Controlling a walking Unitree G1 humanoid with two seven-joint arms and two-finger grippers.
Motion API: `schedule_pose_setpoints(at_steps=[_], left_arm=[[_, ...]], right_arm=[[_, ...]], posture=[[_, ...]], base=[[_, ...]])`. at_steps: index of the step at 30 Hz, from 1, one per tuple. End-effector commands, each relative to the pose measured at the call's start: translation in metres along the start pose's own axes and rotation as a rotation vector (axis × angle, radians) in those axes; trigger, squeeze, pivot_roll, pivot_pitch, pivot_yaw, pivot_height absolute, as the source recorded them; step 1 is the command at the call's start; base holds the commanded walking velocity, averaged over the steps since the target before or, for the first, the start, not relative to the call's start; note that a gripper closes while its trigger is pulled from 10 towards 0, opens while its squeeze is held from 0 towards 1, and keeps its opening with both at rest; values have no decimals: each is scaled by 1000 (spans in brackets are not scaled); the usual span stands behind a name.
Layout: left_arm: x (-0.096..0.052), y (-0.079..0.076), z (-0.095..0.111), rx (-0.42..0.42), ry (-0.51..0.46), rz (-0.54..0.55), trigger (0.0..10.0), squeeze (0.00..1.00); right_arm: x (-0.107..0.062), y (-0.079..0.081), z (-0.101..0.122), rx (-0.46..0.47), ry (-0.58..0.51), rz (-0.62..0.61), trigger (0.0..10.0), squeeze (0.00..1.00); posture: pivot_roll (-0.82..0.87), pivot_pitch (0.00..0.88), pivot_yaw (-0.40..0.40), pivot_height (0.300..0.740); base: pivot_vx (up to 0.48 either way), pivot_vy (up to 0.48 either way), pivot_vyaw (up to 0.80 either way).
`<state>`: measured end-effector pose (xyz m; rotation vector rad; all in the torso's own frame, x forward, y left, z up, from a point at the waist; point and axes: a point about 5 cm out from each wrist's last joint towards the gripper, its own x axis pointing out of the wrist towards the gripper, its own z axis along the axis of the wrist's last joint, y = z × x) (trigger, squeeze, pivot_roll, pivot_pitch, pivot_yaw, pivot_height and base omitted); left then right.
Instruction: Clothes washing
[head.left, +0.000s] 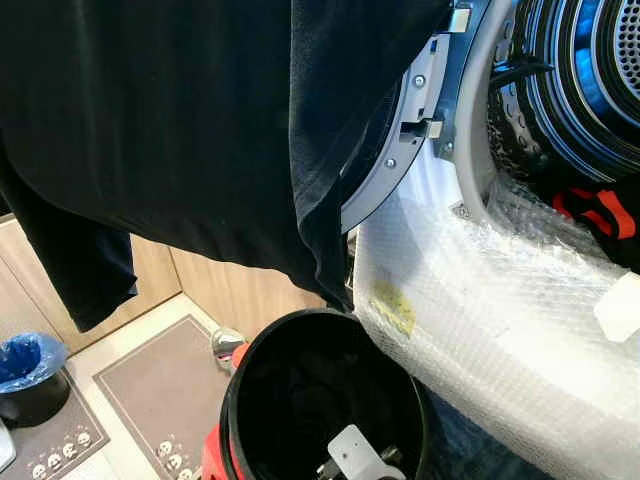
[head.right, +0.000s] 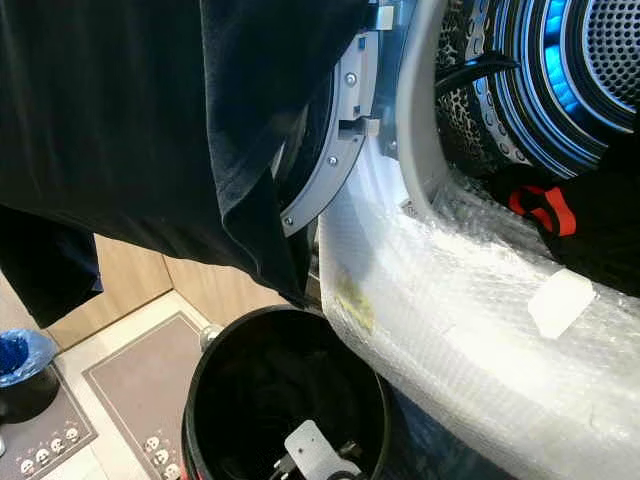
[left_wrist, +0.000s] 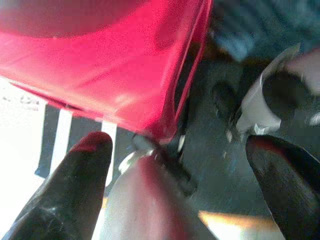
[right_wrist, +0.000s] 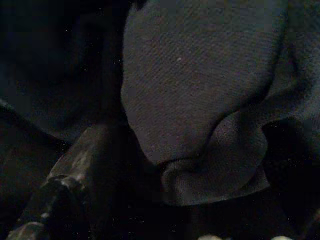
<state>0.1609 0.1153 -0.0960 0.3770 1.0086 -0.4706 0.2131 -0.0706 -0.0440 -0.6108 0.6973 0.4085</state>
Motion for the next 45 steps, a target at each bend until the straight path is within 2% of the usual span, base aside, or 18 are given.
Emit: schedule_pose_setpoints(at_steps=[1,7,23,34,45], left_arm=[[0,-7,-7,4,39,-22,10000,0],[0,-6,-7,4,40,-19,10000,0],[0,-4,-6,7,38,-16,10000,0],[0,9,0,23,29,8,10000,0],[0,13,3,37,26,13,10000,0]], right_arm=[[-87,-64,255,383,-1080,731,10000,0],[-78,-64,243,381,-1034,701,10000,0],[-73,-64,238,379,-1019,683,10000,0],[-60,-71,230,397,-989,626,10000,0],[-57,-77,227,409,-991,619,10000,0]], posture=[[24,0,-130,740],[23,0,-128,740],[20,0,-122,740],[10,0,-102,740],[7,0,-94,740]], base=[[0,0,0],[0,0,0],[0,0,0],[0,0,0],[0,0,0]])
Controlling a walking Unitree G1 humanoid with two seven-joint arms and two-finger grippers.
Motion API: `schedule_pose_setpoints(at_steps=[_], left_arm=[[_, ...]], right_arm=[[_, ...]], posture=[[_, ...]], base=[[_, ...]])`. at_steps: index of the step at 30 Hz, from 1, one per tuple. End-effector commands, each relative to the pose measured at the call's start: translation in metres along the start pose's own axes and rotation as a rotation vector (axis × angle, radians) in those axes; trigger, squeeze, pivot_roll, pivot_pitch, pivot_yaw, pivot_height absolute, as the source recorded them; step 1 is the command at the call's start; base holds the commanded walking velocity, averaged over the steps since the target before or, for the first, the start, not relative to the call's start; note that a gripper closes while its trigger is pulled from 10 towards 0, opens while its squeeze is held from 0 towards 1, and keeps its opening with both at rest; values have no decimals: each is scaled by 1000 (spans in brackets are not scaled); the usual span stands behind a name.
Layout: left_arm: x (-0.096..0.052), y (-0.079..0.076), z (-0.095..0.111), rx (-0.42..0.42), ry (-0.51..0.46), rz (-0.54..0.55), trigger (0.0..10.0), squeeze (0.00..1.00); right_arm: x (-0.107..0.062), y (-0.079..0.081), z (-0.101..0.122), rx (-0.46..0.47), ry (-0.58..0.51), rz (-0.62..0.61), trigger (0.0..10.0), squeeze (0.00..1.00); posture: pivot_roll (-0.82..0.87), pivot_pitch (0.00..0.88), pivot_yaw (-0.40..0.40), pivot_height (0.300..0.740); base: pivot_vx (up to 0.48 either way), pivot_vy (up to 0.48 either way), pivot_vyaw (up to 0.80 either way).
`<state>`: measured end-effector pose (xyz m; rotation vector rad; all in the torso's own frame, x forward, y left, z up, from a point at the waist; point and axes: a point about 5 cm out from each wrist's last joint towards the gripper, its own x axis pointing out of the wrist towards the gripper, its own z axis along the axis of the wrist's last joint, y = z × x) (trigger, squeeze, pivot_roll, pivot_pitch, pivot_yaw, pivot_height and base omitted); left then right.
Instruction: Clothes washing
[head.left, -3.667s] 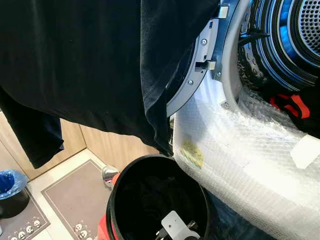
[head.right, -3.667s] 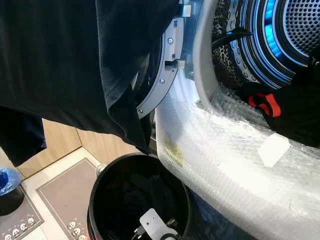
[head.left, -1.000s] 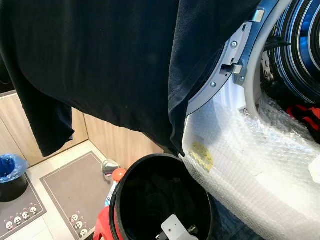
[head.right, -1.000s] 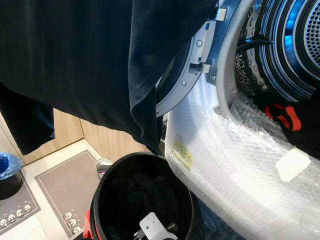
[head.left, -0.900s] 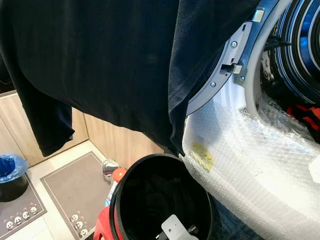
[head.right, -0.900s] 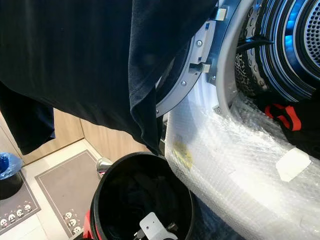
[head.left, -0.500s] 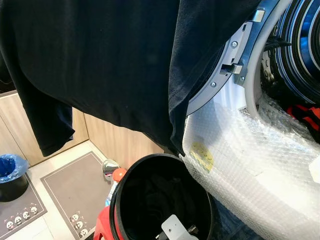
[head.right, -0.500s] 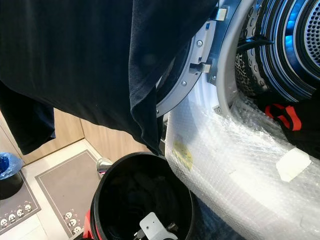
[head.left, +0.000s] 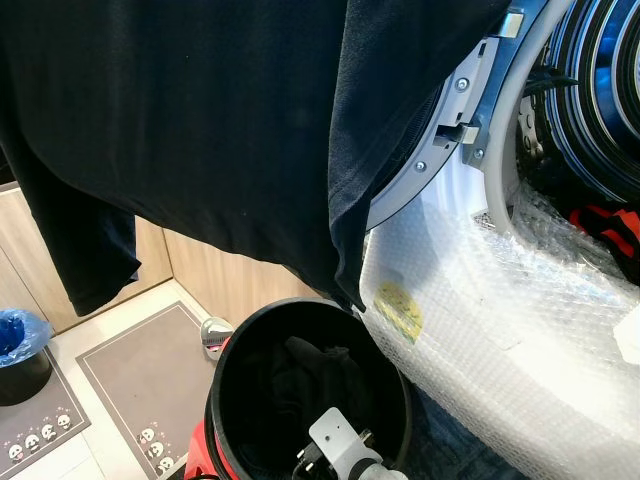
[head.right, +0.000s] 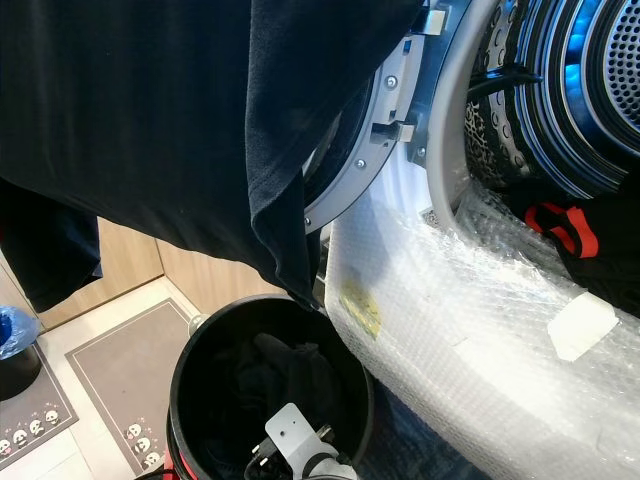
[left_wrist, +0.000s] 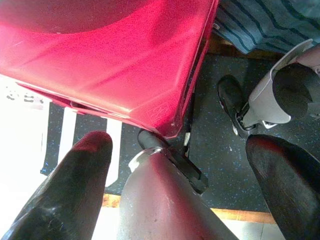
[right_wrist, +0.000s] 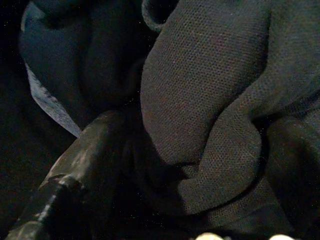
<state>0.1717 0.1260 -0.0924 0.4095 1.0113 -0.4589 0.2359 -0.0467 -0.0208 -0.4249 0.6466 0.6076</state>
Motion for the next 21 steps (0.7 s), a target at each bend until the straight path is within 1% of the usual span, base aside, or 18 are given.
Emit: schedule_pose_setpoints(at_steps=[1,4,5,6,8,9,15,17,18,20,21], left_arm=[[0,-2,-2,16,13,-9,10000,0],[0,-2,-2,17,15,-9,10000,0],[0,-2,-2,16,15,-10,10000,0],[0,-2,-2,16,16,-10,10000,0],[0,-3,-3,16,16,-11,10000,0],[0,-3,-3,15,18,-11,10000,0],[0,-3,-3,15,19,-11,10000,0],[0,-3,-2,14,17,-10,10000,0],[0,-3,-2,14,17,-10,10000,0],[0,-2,-2,12,16,-9,10000,0],[0,-2,-2,13,16,-8,10000,0]], right_arm=[[-48,-49,199,281,-874,450,10000,0],[-52,-52,199,321,-894,489,10000,0],[-60,-54,201,371,-932,566,10000,0],[-66,-55,203,405,-953,614,10000,0],[-73,-56,205,443,-977,680,10000,0],[-80,-54,205,430,-998,732,10000,0],[-86,-52,206,426,-1021,779,10000,0],[-89,-57,208,489,-1048,802,10000,0],[-89,-57,208,489,-1048,802,10000,0],[-93,-67,208,541,-1079,819,10000,0],[-94,-69,207,552,-1083,821,10000,0]], posture=[[7,0,-94,740],[7,0,-93,740],[8,0,-93,740],[8,0,-93,740],[8,0,-93,740],[8,0,-92,740],[10,0,-94,740],[12,0,-96,740],[12,0,-96,740],[12,0,-96,740],[11,0,-95,740]], base=[[0,0,0],[0,0,0],[0,0,0],[0,0,0],[0,0,0],[0,0,0],[0,0,0],[0,0,0],[0,0,0],[0,0,0],[0,0,0]])
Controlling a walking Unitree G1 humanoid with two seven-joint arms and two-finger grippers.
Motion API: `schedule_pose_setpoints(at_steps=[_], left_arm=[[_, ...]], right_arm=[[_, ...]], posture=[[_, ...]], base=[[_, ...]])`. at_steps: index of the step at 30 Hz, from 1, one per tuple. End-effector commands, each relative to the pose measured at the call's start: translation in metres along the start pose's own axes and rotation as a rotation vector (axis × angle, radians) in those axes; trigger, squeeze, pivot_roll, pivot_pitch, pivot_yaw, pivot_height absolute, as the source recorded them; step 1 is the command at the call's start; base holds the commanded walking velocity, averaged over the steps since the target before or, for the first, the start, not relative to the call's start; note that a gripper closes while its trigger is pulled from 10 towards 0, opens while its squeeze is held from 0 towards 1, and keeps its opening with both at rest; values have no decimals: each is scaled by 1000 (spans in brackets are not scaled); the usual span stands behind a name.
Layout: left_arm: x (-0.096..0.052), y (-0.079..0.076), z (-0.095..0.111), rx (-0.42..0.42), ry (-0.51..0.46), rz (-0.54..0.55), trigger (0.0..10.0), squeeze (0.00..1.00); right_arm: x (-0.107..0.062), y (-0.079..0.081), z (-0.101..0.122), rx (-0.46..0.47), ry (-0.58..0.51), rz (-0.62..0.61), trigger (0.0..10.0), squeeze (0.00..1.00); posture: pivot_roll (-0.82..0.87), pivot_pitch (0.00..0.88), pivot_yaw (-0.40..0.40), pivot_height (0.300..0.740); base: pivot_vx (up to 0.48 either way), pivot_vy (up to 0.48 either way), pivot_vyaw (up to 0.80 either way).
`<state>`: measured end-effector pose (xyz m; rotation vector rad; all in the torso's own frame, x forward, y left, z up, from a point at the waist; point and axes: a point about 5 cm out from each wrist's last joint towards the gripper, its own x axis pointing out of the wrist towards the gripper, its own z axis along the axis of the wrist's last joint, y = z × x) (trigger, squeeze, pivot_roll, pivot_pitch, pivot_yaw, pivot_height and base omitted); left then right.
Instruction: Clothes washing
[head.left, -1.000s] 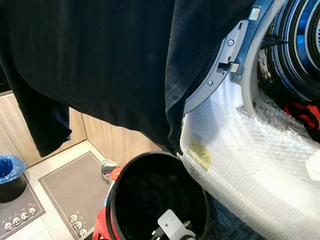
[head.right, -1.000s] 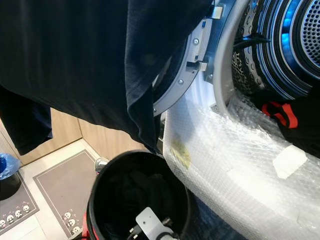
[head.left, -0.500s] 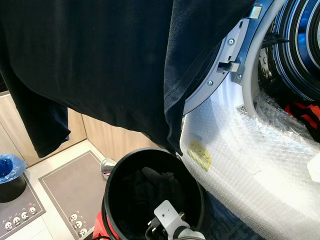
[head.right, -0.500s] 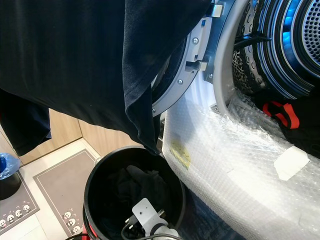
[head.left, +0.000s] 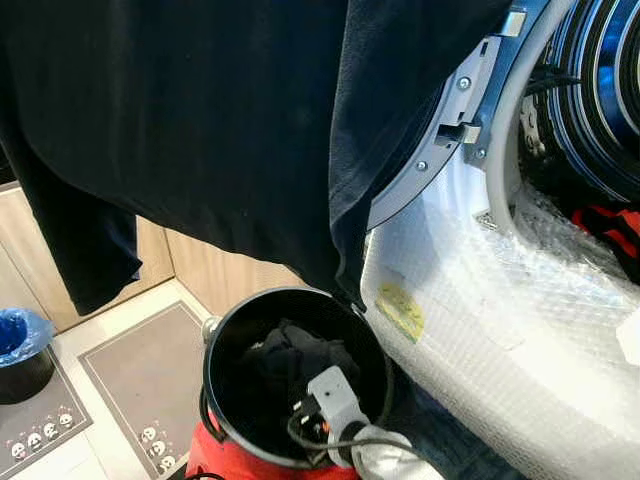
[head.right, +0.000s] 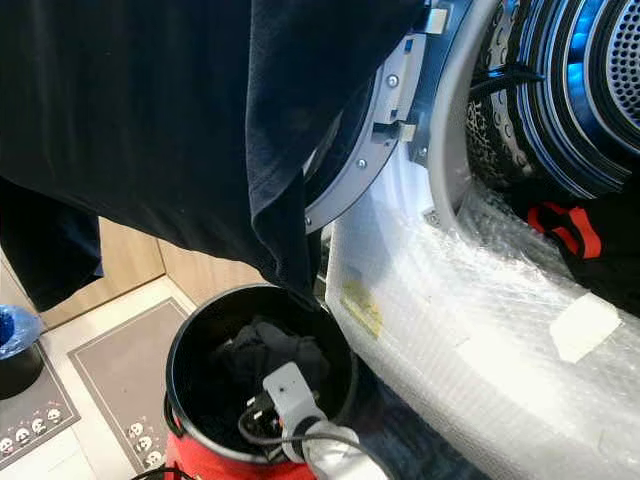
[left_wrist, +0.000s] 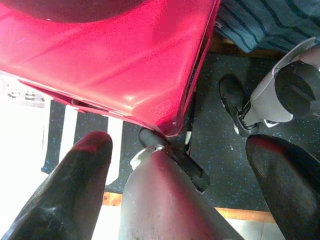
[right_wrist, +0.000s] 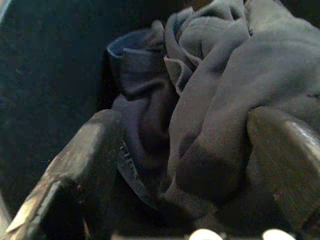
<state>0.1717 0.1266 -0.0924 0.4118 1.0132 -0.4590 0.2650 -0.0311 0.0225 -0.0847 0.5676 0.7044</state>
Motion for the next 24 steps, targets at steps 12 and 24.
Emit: schedule_pose_setpoints(at_steps=[12,24], left_arm=[[0,-1,-2,24,16,-11,10000,0],[0,-1,-2,29,16,-11,10000,0]], right_arm=[[-81,-33,170,437,-885,775,10000,0],[-88,-39,163,454,-879,834,10000,0]], posture=[[-8,0,-79,740],[-12,0,-72,740]], base=[[0,0,0],[0,0,0]])
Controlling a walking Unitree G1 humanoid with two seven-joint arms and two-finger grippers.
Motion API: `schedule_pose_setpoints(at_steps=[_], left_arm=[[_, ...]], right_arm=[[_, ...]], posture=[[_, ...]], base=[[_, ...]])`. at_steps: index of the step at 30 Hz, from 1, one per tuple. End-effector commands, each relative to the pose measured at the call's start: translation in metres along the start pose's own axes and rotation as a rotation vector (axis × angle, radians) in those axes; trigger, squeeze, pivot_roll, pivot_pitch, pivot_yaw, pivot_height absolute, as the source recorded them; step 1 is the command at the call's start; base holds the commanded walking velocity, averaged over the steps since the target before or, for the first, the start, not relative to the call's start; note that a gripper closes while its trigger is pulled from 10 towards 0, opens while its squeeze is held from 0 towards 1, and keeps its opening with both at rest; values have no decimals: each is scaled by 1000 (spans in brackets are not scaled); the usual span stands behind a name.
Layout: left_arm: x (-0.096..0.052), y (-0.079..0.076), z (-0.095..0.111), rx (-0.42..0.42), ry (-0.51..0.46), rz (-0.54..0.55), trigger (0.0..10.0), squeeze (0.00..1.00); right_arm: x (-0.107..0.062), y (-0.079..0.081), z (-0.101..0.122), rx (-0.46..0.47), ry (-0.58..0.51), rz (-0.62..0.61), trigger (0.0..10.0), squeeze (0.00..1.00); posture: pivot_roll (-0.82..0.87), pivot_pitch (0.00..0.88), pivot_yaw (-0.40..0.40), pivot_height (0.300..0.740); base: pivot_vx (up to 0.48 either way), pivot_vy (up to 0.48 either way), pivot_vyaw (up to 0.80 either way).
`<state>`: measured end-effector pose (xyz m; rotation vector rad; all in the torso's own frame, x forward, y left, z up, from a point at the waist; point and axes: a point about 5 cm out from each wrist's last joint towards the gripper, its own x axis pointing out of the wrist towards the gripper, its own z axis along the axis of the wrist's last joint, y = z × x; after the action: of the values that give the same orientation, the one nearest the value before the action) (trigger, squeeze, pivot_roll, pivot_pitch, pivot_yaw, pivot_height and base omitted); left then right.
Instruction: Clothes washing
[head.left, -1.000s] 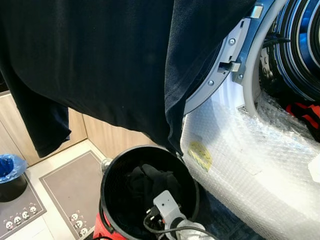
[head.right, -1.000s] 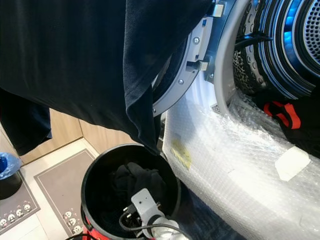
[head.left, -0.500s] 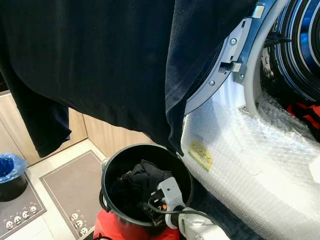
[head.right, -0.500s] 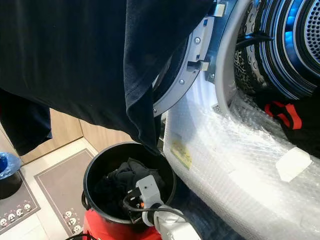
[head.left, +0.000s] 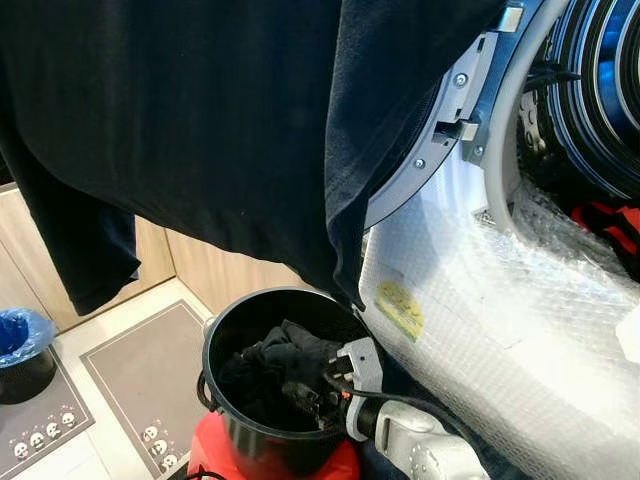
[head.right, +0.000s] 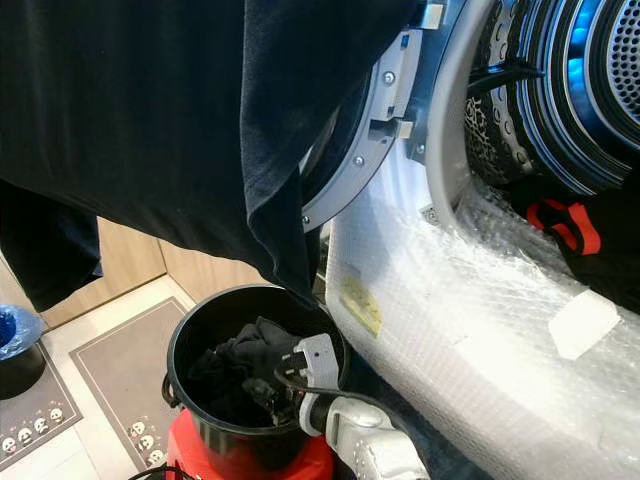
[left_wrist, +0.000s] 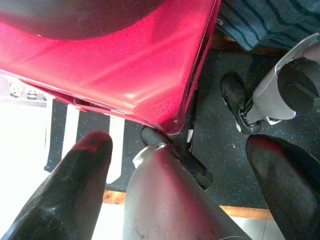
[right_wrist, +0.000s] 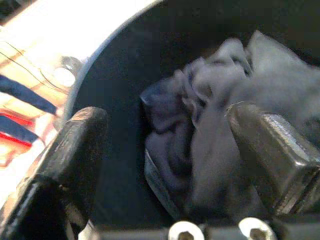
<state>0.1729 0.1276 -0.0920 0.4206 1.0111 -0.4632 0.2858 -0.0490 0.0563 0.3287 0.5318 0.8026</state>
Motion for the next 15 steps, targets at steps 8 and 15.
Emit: schedule_pose_setpoints(at_steps=[8,15], left_arm=[[0,-2,-2,20,16,-12,10000,0],[0,-2,-2,20,16,-12,10000,0]], right_arm=[[-49,40,136,145,-618,722,10000,0],[-49,40,136,145,-618,722,10000,0]], posture=[[-12,0,-72,740],[-12,0,-72,740]], base=[[0,0,0],[0,0,0]])
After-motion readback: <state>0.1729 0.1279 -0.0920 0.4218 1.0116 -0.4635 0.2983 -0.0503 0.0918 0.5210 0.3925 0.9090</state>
